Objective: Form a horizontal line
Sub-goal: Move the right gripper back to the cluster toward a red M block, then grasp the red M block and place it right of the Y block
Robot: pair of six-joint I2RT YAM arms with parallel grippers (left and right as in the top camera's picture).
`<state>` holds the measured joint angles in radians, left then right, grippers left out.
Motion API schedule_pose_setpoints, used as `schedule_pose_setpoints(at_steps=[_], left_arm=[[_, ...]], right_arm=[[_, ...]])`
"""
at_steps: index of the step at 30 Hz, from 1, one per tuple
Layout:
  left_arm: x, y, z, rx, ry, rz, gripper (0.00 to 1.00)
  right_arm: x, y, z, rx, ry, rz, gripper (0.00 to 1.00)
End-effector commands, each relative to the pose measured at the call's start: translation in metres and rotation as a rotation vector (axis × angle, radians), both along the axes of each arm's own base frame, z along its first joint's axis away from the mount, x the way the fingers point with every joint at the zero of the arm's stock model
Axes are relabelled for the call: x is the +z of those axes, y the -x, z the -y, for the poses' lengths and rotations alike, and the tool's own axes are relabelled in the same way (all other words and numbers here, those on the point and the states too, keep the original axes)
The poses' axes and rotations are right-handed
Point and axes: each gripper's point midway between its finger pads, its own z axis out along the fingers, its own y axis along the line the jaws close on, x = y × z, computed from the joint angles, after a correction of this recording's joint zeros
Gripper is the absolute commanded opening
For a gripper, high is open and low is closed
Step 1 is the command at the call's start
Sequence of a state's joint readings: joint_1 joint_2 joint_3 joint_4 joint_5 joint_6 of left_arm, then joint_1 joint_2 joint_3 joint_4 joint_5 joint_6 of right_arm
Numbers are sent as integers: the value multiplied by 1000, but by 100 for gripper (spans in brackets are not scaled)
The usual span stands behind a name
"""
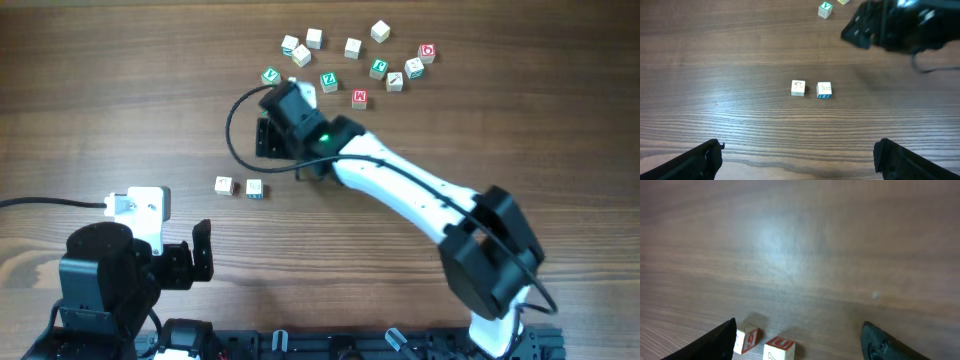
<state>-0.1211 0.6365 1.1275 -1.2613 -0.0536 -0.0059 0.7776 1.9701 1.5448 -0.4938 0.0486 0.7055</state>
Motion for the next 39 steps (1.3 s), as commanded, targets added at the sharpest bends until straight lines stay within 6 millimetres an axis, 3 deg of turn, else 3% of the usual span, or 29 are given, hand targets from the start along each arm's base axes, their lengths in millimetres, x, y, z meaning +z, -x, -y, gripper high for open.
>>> schedule_pose_setpoints(at_steps=[1, 6, 11, 16, 20, 23, 27, 30, 39], left_arm=[[6, 0, 0, 9, 15, 19, 100], [6, 0, 0, 9, 15, 19, 100], [6, 0, 0, 9, 15, 19, 100], [6, 0, 0, 9, 15, 19, 100], [6, 0, 0, 9, 15, 19, 100], [6, 0, 0, 9, 15, 19, 100], [6, 0, 0, 9, 15, 19, 100], [6, 0, 0, 9, 15, 19, 100], [6, 0, 0, 9, 15, 19, 100]], right_arm=[[34, -19, 19, 115, 64, 136, 81], [36, -79, 70, 51, 137, 246, 80], [14, -135, 95, 1, 137, 341, 79], [-24, -162, 106, -70, 140, 354, 75], [-24, -177, 127, -196, 162, 384, 74], [-22, -186, 138, -241, 163, 414, 74], [-44, -193, 153, -302, 111, 353, 73], [-62, -182, 142, -220, 76, 274, 71], [-118, -151, 157, -213, 192, 91, 56]])
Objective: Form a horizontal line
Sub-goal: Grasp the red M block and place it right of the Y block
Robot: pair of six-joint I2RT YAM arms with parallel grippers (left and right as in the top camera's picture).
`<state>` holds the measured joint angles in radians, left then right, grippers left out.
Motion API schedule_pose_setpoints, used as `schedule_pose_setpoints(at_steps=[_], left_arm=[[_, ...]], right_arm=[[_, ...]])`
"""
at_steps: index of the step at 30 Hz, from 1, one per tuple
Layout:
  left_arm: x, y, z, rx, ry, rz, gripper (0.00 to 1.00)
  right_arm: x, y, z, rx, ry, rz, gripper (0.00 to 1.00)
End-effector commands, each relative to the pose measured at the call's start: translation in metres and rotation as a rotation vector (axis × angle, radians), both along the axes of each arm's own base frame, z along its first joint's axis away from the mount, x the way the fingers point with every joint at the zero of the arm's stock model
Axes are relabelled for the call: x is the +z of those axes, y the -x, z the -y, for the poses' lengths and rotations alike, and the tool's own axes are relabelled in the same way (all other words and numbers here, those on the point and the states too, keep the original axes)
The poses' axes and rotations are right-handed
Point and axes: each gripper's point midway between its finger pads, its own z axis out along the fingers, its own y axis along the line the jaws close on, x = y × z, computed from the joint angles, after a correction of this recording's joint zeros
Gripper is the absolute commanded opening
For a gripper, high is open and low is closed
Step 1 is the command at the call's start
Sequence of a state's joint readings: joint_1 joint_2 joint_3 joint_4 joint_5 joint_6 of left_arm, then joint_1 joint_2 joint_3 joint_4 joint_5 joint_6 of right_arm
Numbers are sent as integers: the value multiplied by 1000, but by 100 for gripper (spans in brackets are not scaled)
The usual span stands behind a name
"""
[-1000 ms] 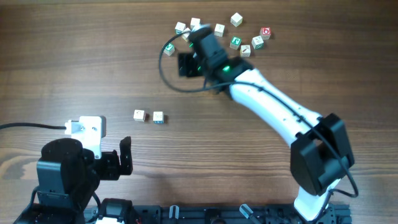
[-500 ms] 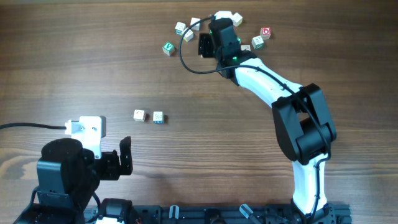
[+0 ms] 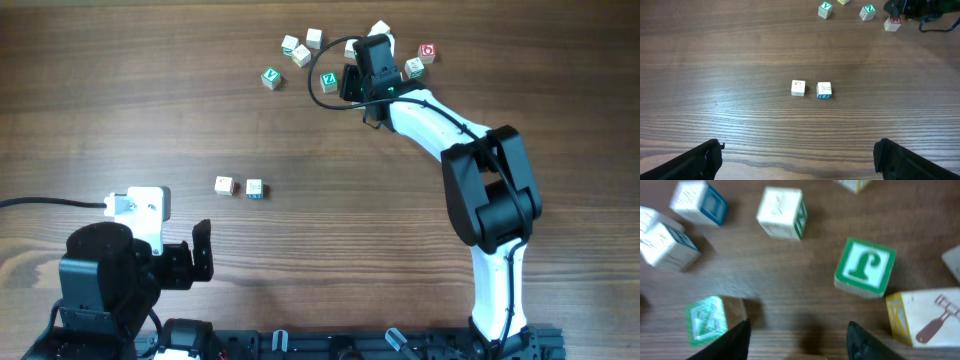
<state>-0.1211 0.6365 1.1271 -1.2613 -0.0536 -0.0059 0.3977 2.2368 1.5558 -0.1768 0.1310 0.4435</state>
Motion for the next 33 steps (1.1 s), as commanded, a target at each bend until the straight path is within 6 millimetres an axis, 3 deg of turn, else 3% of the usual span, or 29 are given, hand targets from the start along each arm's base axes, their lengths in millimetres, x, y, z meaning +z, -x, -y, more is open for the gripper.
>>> schedule_pose_setpoints(at_steps=[1, 8, 13, 15, 18, 25, 29, 33], left_arm=[[6, 0, 0, 9, 15, 19, 100], [6, 0, 0, 9, 15, 19, 100], [6, 0, 0, 9, 15, 19, 100], [6, 0, 0, 9, 15, 19, 100], [6, 0, 0, 8, 15, 19, 100], [6, 0, 0, 9, 15, 19, 100], [6, 0, 0, 9, 15, 19, 100], [6, 0, 0, 9, 15, 19, 100]], right_arm=[[-37, 10, 0, 7, 21, -82, 54], [-40, 22, 1, 18, 28, -135, 28], [-1, 29, -9, 63, -34, -134, 22], [20, 42, -19, 110, -94, -160, 18], [37, 66, -41, 162, -198, -234, 18], [18, 137, -98, 198, -222, -423, 17], [5, 155, -115, 167, -98, -361, 22], [1, 179, -142, 187, -82, -344, 22]])
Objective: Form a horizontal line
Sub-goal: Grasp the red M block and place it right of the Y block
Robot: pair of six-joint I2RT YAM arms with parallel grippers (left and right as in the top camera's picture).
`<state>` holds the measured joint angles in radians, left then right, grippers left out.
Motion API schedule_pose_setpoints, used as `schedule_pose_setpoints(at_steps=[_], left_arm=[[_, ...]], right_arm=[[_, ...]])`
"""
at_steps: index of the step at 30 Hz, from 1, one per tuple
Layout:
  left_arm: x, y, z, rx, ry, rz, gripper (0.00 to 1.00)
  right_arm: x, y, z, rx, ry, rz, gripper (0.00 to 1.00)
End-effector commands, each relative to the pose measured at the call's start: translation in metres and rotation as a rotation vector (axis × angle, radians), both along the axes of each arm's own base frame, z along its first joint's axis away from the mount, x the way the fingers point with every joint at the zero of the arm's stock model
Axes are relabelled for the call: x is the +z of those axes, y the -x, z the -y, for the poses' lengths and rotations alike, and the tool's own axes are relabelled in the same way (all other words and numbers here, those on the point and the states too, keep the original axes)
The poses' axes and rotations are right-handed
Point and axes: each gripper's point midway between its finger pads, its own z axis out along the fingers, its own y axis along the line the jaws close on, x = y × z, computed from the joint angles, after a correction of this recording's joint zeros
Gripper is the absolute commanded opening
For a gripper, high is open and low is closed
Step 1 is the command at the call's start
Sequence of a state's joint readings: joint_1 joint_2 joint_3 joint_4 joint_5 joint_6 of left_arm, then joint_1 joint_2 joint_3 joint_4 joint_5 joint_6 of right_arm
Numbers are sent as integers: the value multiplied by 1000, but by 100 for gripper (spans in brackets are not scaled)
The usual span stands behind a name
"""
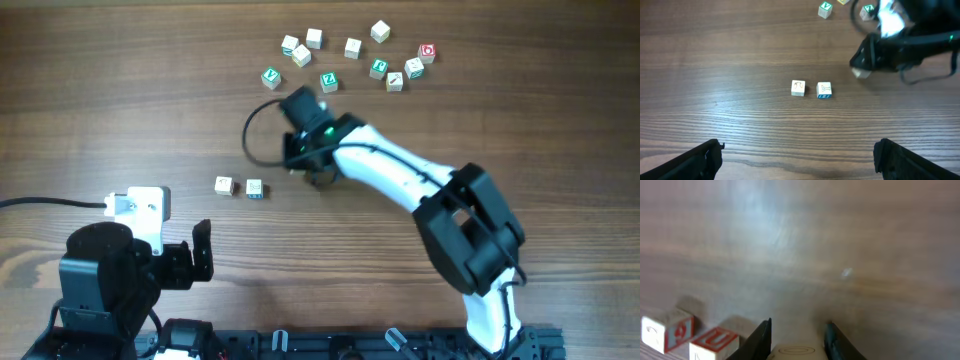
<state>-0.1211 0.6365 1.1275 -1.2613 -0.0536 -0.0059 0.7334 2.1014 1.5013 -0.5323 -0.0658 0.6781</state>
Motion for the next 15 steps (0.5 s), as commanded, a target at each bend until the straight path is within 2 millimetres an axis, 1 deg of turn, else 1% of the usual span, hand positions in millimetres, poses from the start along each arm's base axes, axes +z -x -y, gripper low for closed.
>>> schedule_pose_setpoints(at_steps=[1, 4, 6, 9, 12, 15], left_arm=[[6, 0, 0, 9, 15, 19, 100], [6, 0, 0, 9, 15, 19, 100], [6, 0, 0, 9, 15, 19, 100], [6, 0, 0, 9, 15, 19, 100], [6, 0, 0, 9, 15, 19, 100], [6, 0, 0, 9, 15, 19, 100]], right_arm=[[0, 8, -11, -34, 25, 43, 22], [-3, 16, -19, -31, 45, 57, 22], [-7, 19, -18, -67, 56, 54, 26], [-11, 22, -19, -126, 40, 26, 26], [-14, 23, -19, -126, 42, 22, 30], [-15, 29, -24, -109, 22, -7, 31]])
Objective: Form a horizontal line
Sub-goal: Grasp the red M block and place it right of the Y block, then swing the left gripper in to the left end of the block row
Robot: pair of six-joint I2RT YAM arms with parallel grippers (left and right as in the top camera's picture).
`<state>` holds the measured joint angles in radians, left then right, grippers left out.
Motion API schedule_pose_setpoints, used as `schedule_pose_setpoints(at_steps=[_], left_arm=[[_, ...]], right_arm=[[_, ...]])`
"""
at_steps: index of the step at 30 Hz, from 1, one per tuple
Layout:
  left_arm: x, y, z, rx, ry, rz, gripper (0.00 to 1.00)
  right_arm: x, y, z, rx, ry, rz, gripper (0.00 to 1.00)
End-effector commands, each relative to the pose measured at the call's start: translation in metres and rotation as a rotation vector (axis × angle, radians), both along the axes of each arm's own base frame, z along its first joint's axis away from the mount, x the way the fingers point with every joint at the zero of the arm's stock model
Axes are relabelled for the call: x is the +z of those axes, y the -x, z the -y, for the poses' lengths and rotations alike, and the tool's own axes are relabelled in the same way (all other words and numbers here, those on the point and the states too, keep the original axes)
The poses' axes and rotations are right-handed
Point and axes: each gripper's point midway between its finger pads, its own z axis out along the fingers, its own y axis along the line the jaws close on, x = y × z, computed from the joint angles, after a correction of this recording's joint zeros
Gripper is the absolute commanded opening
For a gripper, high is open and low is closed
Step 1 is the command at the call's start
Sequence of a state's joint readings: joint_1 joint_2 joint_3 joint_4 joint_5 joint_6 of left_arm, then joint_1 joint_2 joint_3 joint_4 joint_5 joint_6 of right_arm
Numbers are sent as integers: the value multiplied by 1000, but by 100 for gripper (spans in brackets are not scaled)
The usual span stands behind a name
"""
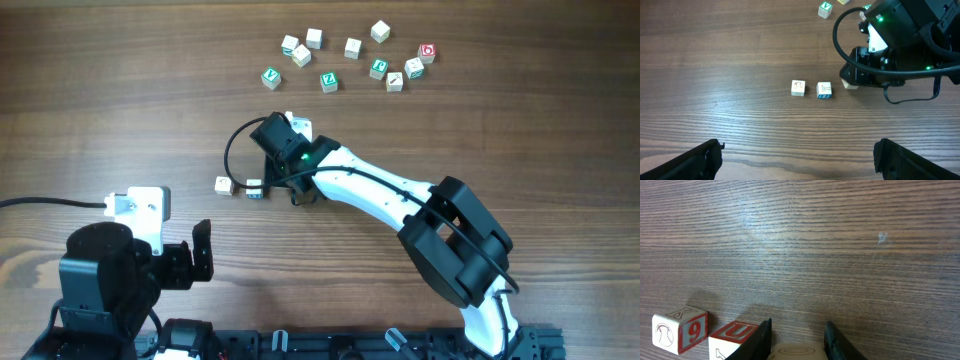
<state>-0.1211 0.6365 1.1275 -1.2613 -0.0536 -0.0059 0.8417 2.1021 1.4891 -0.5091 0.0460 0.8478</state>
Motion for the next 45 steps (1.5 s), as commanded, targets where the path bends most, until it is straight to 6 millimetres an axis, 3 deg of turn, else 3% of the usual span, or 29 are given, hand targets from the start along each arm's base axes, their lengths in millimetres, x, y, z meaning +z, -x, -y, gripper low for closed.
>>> schedule_pose_setpoints(at_steps=[1, 7, 19, 22, 26, 30, 36, 39, 45], left_arm=[[6, 0, 0, 9, 15, 19, 100], [6, 0, 0, 9, 15, 18, 100], [6, 0, 0, 9, 15, 19, 100], [6, 0, 0, 9, 15, 19, 100], [6, 0, 0, 9, 15, 19, 100], [6, 0, 0, 9, 15, 19, 100], [6, 0, 0, 9, 15, 19, 100], [6, 0, 0, 9, 15, 19, 100], [6, 0, 0, 9, 15, 19, 100]], right_arm=[[-13, 6, 0, -13, 2, -38, 31], [-26, 10, -5, -1, 2, -56, 40], [-22, 2, -12, 8, -29, -23, 45], [-18, -10, -5, -25, 1, 32, 51], [-4, -31, 6, -25, 2, 70, 51], [10, -40, 29, -70, 14, 58, 44], [0, -12, 61, -76, 128, -72, 28], [-3, -2, 64, -66, 140, -114, 24], [-5, -2, 64, -66, 139, -112, 23]])
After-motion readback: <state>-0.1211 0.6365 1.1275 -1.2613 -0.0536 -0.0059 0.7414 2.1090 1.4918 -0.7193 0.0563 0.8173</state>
